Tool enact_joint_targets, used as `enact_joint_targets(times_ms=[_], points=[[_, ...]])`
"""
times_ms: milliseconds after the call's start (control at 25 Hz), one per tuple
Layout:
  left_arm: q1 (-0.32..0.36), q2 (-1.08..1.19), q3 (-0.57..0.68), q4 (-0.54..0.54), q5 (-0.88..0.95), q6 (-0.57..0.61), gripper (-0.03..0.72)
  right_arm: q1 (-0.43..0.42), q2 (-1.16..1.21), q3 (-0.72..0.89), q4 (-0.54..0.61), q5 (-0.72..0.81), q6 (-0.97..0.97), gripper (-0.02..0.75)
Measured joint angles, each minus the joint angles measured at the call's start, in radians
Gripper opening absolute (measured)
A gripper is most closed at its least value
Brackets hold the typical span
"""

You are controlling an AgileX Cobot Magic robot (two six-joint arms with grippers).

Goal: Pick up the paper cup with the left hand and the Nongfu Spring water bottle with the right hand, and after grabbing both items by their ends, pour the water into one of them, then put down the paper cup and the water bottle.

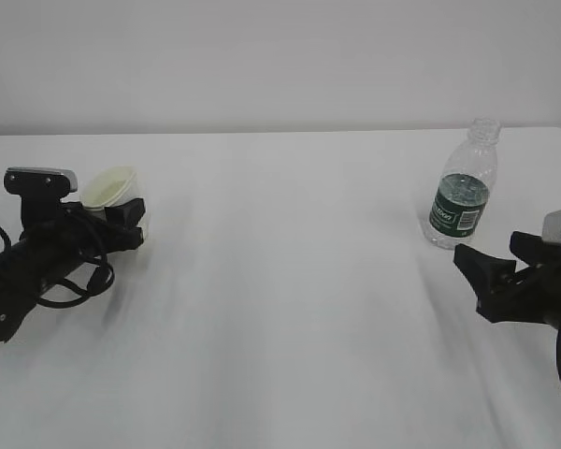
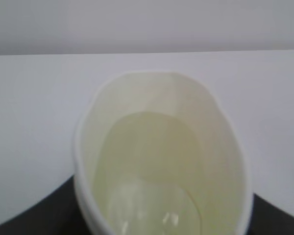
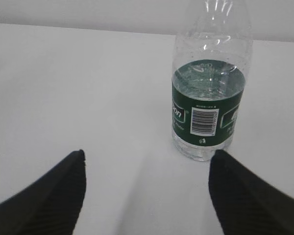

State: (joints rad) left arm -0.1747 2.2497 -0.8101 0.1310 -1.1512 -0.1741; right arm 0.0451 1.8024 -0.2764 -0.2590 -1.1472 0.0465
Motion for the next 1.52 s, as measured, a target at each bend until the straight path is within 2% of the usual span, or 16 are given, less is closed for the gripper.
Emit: enact_joint_targets(times_ms=[160,360,480,720,1120,1520], points=[[0.0,0.0,0.0,0.0,-0.002,0.0,0.42,0.0,0.0,0.0,0.0,0.0,0.0,0.593],[0.0,0.0,0.0,0.0,-0.002,0.0,0.554,0.0,0.0,0.0,0.0,0.0,0.0,0.593],[0.0,0.0,0.0,-0.003,-0.002,0.0,0.595,0.0,0.0,0.0,0.0,0.0,0.0,0.593],[0.0,0.0,0.0,-0.006,-0.002,0.0,0.607,0.0,0.0,0.0,0.0,0.0,0.0,0.593],[0.0,0.0,0.0,0.086,-0.002,0.0,0.609,0.0,0.0,0.0,0.0,0.0,0.0,0.593],[0.0,-0.018,0.032,0.09,-0.002,0.0,0.609,0.0,0.0,0.0,0.0,0.0,0.0,0.592]])
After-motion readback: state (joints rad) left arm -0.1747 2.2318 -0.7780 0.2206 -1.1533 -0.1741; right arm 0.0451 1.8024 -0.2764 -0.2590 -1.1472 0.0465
